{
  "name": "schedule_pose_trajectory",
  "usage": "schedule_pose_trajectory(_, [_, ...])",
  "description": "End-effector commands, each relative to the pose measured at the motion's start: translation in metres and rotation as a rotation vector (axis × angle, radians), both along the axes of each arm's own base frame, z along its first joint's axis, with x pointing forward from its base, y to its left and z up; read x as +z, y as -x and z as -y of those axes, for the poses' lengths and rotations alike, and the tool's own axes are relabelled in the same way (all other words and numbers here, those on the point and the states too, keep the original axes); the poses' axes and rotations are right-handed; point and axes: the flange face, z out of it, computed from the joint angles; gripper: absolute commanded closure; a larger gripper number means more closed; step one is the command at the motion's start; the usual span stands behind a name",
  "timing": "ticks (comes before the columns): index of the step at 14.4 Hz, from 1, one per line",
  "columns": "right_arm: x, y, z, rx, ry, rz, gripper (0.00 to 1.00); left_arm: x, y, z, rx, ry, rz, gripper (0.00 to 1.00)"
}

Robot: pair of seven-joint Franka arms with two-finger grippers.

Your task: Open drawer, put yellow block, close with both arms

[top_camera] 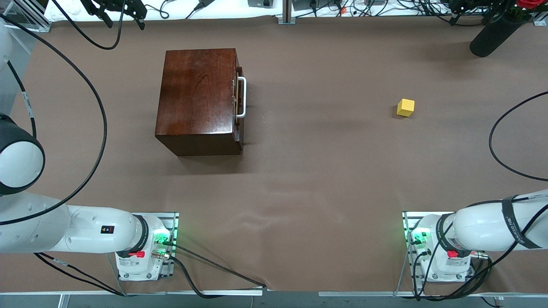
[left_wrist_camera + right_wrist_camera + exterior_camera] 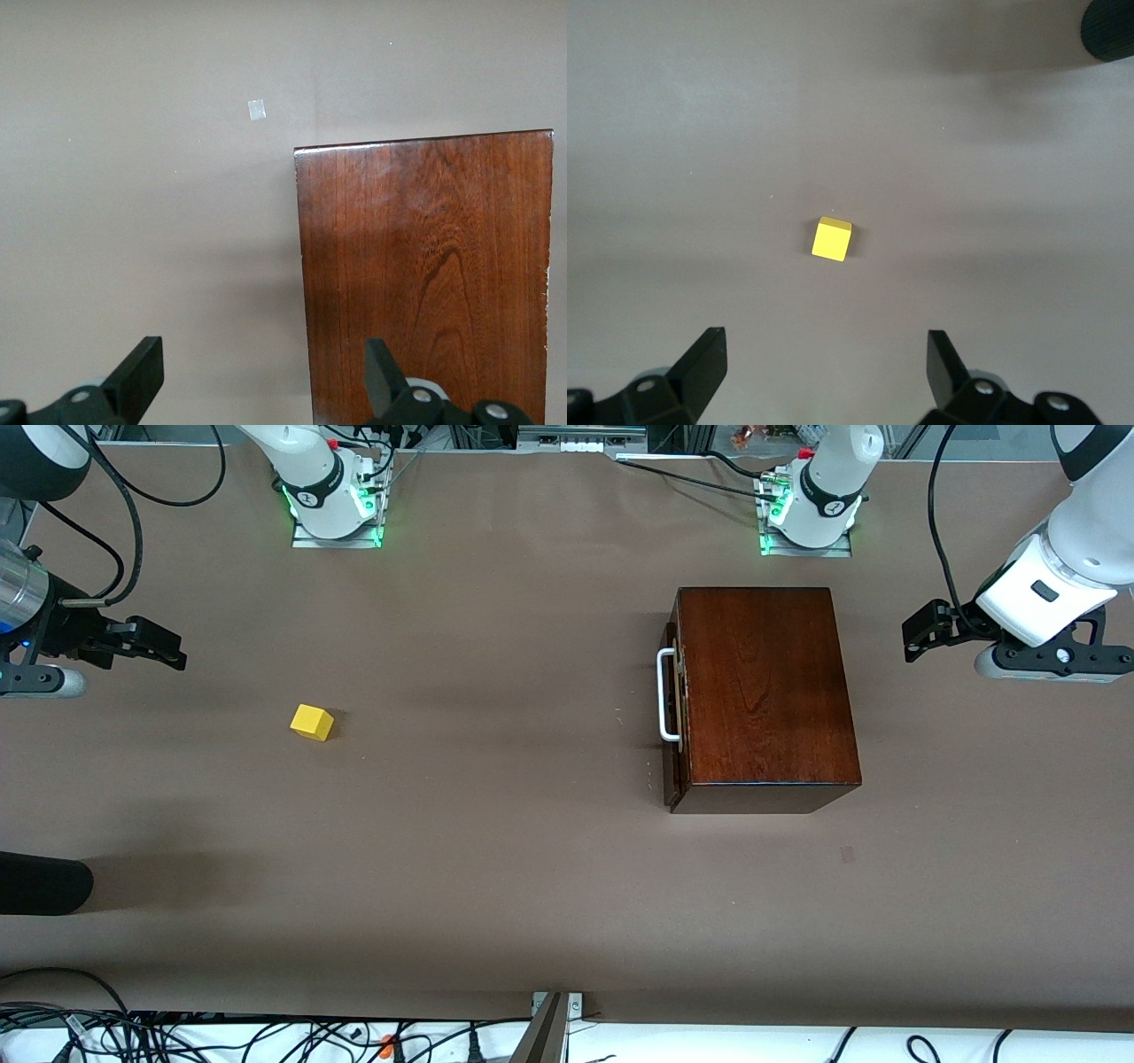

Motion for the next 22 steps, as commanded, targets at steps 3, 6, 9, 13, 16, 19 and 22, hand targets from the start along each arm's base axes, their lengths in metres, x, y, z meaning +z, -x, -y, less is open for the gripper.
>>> schedule_pose_trajectory(3, [0.006,0.002,0.0,-0.003,-0.012,0.001,0.0,0.007,-0.004,0.0,-0.013,-0.013,-0.001,0.0])
schedule_pose_trajectory(6, [0.006,0.002,0.0,0.003,-0.012,0.001,0.0,0.006,-0.004,-0.002,-0.008,-0.01,-0.003,0.0])
schedule_pose_trajectory(9, [0.006,0.002,0.0,0.001,-0.012,0.001,0.0,0.002,-0.006,-0.002,-0.007,-0.01,-0.009,0.0])
schedule_pose_trajectory(13, [0.005,0.001,0.0,-0.002,-0.012,-0.001,0.0,-0.001,-0.002,0.003,-0.01,-0.011,-0.044,0.0])
schedule_pose_trajectory(16, [0.005,0.001,0.0,0.0,-0.012,-0.001,0.0,-0.002,-0.001,0.006,-0.012,-0.005,-0.052,0.0])
schedule_pose_trajectory(19, [0.004,0.001,0.001,0.006,-0.011,-0.002,0.0,-0.014,0.002,0.018,-0.043,-0.03,-0.112,0.0])
schedule_pose_trajectory(22, [0.003,0.001,-0.001,0.009,-0.011,-0.004,0.0,-0.022,0.004,0.025,-0.054,-0.021,-0.152,0.0])
